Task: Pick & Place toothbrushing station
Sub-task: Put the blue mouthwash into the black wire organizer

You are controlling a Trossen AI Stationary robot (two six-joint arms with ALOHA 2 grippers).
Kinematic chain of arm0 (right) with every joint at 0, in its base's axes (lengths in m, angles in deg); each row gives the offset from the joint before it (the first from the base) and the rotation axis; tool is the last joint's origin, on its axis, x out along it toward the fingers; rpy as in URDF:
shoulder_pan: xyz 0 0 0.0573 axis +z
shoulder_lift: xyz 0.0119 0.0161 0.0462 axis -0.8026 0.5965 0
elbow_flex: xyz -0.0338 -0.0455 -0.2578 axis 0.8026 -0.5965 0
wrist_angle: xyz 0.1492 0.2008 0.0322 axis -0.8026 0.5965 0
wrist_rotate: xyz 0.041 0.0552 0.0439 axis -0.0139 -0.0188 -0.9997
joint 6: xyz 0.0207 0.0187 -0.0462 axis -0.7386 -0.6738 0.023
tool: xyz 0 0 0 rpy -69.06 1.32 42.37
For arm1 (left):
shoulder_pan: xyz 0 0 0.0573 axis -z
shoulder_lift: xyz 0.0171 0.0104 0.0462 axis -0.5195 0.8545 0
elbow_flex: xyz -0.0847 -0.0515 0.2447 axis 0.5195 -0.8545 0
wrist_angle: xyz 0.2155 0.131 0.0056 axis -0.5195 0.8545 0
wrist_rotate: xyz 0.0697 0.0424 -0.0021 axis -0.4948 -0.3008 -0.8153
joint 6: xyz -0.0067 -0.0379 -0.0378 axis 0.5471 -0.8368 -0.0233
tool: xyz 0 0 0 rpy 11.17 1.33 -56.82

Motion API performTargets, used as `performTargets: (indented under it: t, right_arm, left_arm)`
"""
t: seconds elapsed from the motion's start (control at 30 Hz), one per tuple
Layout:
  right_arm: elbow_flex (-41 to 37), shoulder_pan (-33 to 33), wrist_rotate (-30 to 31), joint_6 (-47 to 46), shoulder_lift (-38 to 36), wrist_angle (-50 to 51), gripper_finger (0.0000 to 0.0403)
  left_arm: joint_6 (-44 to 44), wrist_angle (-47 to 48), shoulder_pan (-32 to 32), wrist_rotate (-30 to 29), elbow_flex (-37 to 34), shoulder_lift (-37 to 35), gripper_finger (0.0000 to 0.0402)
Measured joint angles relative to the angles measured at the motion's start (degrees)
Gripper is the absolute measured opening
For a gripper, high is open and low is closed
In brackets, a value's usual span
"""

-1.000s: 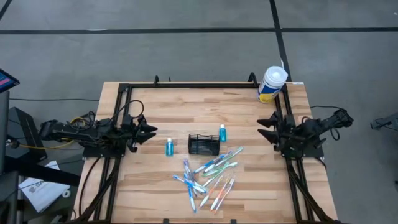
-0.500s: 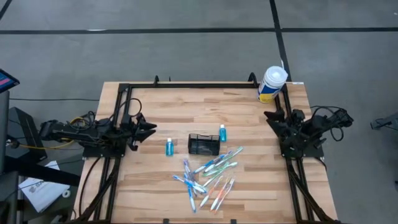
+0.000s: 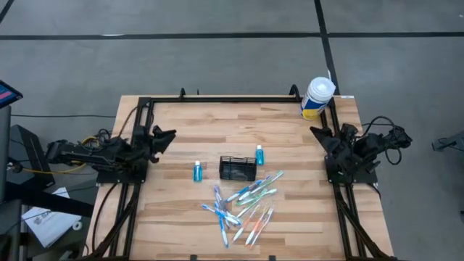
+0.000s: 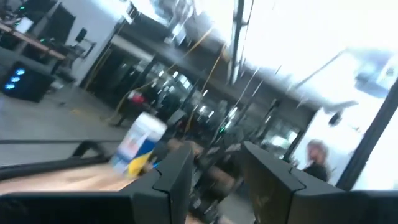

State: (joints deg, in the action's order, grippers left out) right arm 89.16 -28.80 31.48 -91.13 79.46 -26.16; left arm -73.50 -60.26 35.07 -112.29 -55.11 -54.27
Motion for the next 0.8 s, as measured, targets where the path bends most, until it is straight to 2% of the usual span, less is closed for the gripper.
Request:
performTargets:
  t: [0.1,0.17,0.3,0.37,0.43,0.5,0.7,0.8]
  right_arm:
    - [0.0,0.0,5.4,3.4,0.0,-0.6,0.023]
    - [0.0,0.0,6.7,6.9,0.0,-2.7,0.023]
    - [0.0,0.0,6.2,9.0,0.0,-8.0,0.023]
    - [0.0,0.0,3.1,9.2,0.0,-9.5,0.023]
    - [0.0,-0.2,-2.0,9.3,0.0,-11.3,0.023]
    - [0.0,-1.0,-5.6,9.9,0.0,-13.5,0.023]
    - [0.1,-5.3,-5.6,12.7,4.7,-18.7,0.023]
    - [0.6,-7.6,-5.2,10.8,6.0,-19.0,0.023]
  left_arm:
    - [-0.1,-10.2,0.0,2.0,0.0,0.0,0.0131]
    - [1.4,-19.1,0.0,4.8,0.0,0.0,0.0131]
    - [6.7,-38.4,0.0,12.7,0.0,0.0,0.0131]
    - [7.6,-44.3,0.0,17.4,0.9,0.0,0.0131]
    - [7.8,-44.7,0.0,21.6,3.0,0.0,0.0131]
    - [8.2,-40.9,0.0,22.0,5.3,1.1,0.0131]
    - [9.6,-22.4,0.0,13.9,11.8,10.4,0.0131]
    - [8.1,-19.3,0.0,8.6,13.7,17.2,0.0131]
